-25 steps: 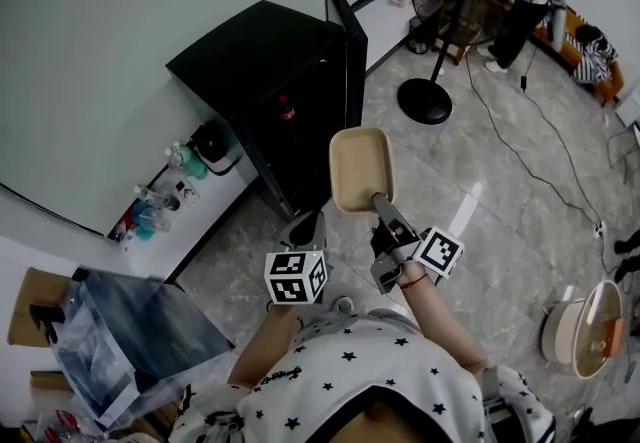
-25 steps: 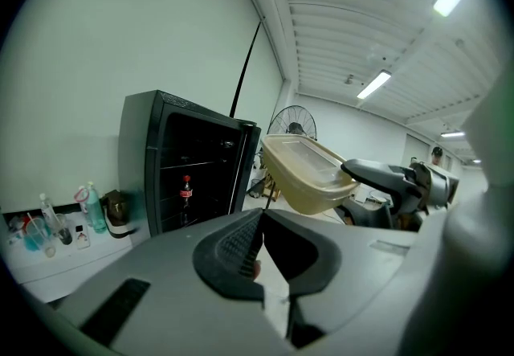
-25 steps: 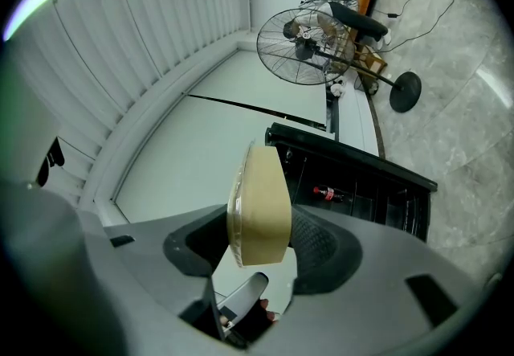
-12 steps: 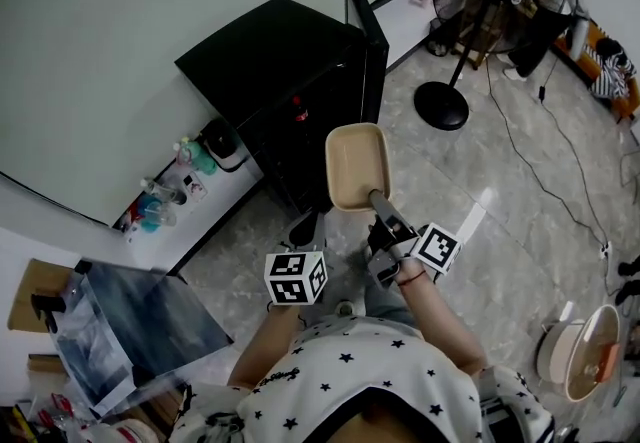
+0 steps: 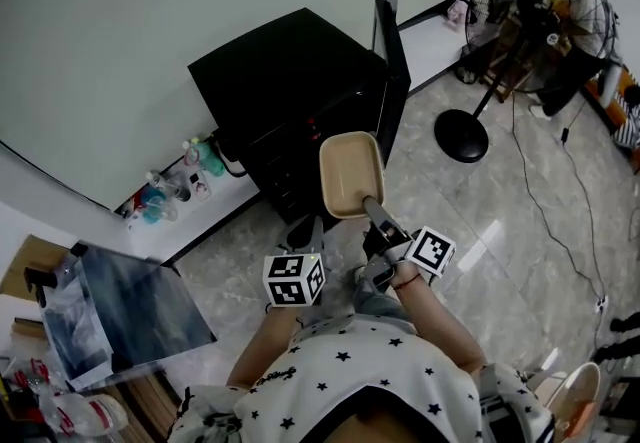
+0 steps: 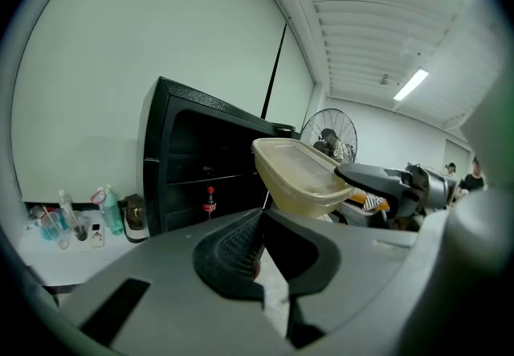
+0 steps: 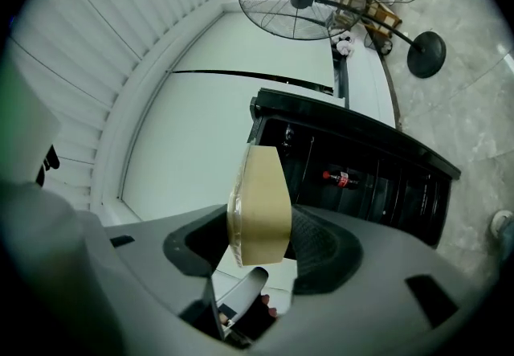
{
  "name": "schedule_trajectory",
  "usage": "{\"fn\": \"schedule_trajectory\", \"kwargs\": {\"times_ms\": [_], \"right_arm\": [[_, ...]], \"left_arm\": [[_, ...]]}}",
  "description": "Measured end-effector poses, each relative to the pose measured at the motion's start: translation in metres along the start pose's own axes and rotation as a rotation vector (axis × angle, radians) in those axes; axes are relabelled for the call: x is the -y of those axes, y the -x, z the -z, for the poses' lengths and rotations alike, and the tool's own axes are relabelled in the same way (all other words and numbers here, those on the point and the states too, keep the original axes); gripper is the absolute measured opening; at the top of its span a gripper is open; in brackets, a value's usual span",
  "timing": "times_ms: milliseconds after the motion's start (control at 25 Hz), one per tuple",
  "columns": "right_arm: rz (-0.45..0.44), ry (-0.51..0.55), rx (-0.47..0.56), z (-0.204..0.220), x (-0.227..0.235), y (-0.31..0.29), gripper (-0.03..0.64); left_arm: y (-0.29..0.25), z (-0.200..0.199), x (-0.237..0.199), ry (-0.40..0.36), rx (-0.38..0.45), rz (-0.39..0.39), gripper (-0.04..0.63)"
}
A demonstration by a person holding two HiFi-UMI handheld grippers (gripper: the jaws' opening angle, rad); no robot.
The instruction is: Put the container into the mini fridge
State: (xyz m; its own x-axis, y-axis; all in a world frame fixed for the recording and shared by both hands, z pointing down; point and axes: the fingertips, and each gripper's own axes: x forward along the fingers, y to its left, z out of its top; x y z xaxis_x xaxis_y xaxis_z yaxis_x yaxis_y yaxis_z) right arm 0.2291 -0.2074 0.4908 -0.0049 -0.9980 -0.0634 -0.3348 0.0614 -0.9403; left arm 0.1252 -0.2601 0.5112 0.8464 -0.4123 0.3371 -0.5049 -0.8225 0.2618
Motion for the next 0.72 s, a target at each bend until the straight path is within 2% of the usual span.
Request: {"fn": "schedule_trajectory", "kwargs": {"times_ms": [280, 720], "right_arm": [[0.004, -0.021, -0.122, -0.021, 0.018, -0.036, 0.215], [-0.010, -0.075, -0.265, -0.027, 0.040, -0.085, 0.215]], "left_arm": [[-0.028, -0.016, -0.008, 0.041, 0.031, -0.097, 0.012], [-0.036, -0.021, -0.033, 0.104, 0.063, -0.260, 0.012]]}}
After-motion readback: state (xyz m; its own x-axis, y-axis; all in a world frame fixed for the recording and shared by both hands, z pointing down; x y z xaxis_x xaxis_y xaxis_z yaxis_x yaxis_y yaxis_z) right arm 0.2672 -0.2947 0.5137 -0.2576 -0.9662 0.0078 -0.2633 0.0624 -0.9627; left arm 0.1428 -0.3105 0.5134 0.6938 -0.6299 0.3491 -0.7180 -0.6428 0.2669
